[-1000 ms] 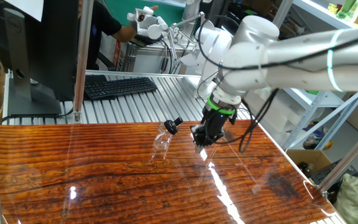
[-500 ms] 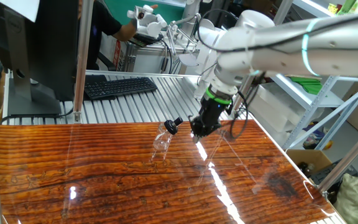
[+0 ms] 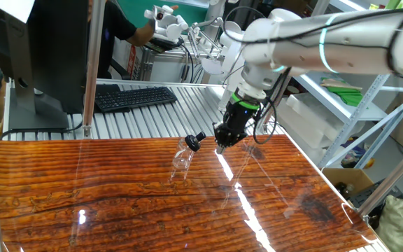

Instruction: Screw the lid onto the jar

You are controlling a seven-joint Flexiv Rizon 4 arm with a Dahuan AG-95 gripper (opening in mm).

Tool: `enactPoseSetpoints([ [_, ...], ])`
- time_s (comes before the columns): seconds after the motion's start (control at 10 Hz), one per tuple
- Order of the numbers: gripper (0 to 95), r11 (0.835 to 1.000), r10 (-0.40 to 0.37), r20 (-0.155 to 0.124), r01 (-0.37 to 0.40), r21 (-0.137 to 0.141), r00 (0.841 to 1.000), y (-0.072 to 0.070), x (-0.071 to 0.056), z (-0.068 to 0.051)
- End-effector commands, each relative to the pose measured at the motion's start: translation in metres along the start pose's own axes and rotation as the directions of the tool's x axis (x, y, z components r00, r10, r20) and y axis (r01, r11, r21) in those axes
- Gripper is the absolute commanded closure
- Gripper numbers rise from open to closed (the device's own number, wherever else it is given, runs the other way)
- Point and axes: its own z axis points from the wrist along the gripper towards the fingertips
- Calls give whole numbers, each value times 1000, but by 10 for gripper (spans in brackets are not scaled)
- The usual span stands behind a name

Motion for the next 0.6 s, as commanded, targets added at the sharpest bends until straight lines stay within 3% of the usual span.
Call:
enactPoseSetpoints([
  [0.1,950,995,74,-8,-74,-67,997,-1,-4,4],
  [0.6,950,984,132,-25,-134,-116,991,2,-5,8],
])
